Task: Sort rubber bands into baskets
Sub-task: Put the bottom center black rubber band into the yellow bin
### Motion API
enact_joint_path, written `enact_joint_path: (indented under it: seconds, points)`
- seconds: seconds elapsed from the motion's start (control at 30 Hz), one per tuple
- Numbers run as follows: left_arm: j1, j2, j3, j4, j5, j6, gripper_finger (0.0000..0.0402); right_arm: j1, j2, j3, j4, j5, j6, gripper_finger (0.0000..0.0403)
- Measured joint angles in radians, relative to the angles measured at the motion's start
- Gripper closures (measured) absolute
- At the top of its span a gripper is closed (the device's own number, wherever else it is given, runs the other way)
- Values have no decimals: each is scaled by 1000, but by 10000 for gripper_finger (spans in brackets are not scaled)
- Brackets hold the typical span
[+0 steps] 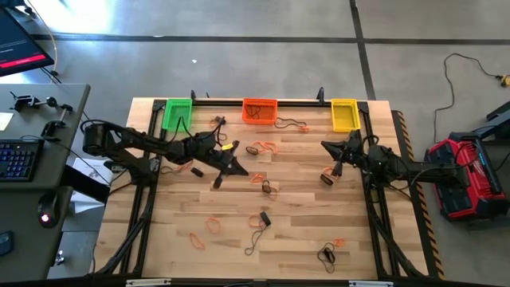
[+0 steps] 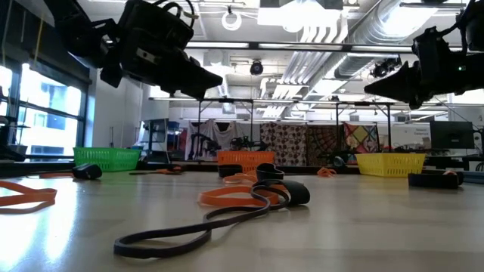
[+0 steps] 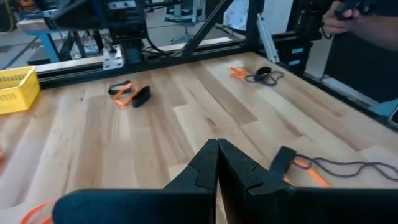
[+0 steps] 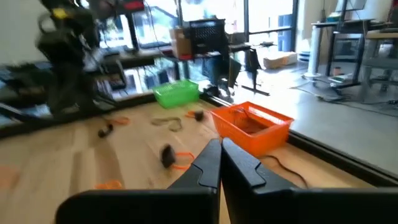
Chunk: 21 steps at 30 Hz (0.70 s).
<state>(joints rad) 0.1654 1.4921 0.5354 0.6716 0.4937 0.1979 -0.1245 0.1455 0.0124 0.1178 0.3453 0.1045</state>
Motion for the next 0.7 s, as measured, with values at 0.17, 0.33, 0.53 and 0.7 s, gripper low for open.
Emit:
enact_joint_path:
  seconds: [0.17,0.33,0.53,0.7]
  points:
    - [-12,0,0,7,-1,-10,401,10,17,0,36,-93,52,402]
    - [-11,0,0,8,-11,-10,401,57,121,12,79,-82,59,402]
    - [-8,0,0,7,-60,-22,401,167,357,139,62,47,71,403]
    - [6,0,0,7,-61,-27,401,251,589,262,64,134,58,402]
